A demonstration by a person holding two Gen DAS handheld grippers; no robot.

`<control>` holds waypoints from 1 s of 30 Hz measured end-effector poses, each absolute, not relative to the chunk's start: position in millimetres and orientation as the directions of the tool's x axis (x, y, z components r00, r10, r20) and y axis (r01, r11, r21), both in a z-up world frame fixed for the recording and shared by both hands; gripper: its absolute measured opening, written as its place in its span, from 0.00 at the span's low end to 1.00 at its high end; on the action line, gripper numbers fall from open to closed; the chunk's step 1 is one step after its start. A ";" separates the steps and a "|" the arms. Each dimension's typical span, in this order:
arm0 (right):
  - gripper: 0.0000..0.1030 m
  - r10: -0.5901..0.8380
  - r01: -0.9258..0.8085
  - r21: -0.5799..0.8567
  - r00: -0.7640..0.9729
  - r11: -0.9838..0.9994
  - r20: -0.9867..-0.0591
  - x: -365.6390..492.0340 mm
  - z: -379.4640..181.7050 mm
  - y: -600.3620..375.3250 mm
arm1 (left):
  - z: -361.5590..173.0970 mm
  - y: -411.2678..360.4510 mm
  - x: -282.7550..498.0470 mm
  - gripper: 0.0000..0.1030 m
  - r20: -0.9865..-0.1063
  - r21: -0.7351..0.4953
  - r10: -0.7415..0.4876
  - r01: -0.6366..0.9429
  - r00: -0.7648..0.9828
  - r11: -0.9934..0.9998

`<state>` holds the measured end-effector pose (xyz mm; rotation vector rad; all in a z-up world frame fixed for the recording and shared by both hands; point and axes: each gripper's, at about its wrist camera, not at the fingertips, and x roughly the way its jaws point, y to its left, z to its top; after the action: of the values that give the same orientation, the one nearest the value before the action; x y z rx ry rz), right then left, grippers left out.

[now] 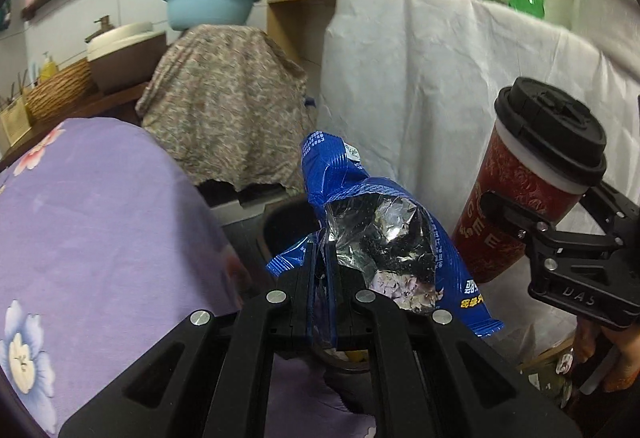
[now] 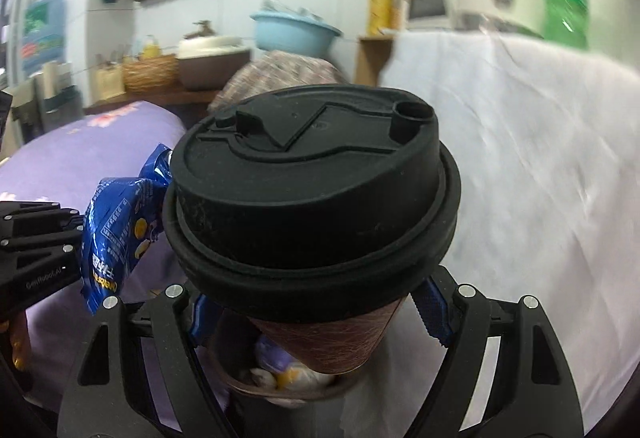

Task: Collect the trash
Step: 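Carry the wrapper and red cup with both grippers over the bin, then open the left gripper to drop the foil wrapper into the bin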

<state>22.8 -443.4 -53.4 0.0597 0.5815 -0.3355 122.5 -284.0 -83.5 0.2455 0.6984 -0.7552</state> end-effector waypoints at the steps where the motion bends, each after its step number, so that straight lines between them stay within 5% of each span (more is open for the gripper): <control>1: 0.77 -0.303 0.340 -0.039 0.774 0.940 -0.556 20.7 -57.4 -448.6 | -89.7 -290.4 122.7 0.05 -0.675 -0.035 -0.539 0.708 0.504 0.706; 8: 0.77 -0.333 0.386 -0.033 0.745 0.922 -0.577 6.5 -73.1 -470.1 | -131.2 -340.2 140.4 0.06 -0.775 -0.031 -0.484 0.741 0.406 0.671; 10: 0.77 -0.335 0.392 -0.030 0.741 0.919 -0.581 3.7 -75.8 -472.2 | -143.0 -354.0 142.8 0.17 -0.797 -0.014 -0.463 0.754 0.389 0.657; 13: 0.77 -0.340 0.398 -0.033 0.736 0.917 -0.586 2.0 -80.0 -474.5 | -154.7 -362.5 147.1 0.52 -0.805 0.042 -0.419 0.744 0.421 0.667; 21: 0.77 -0.344 0.414 -0.027 0.718 0.910 -0.605 -0.3 -93.9 -482.7 | -153.3 -351.1 149.6 0.58 -0.796 0.037 -0.413 0.718 0.442 0.696; 30: 0.77 -0.255 0.372 0.057 0.733 0.927 -0.630 20.4 -109.9 -478.1 | -92.9 -297.8 121.7 0.79 -0.639 0.018 -0.496 0.657 0.588 0.754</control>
<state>20.4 -478.1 -109.9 0.1844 0.6634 -0.3469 121.7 -297.8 -92.9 0.2646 0.6559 -0.6807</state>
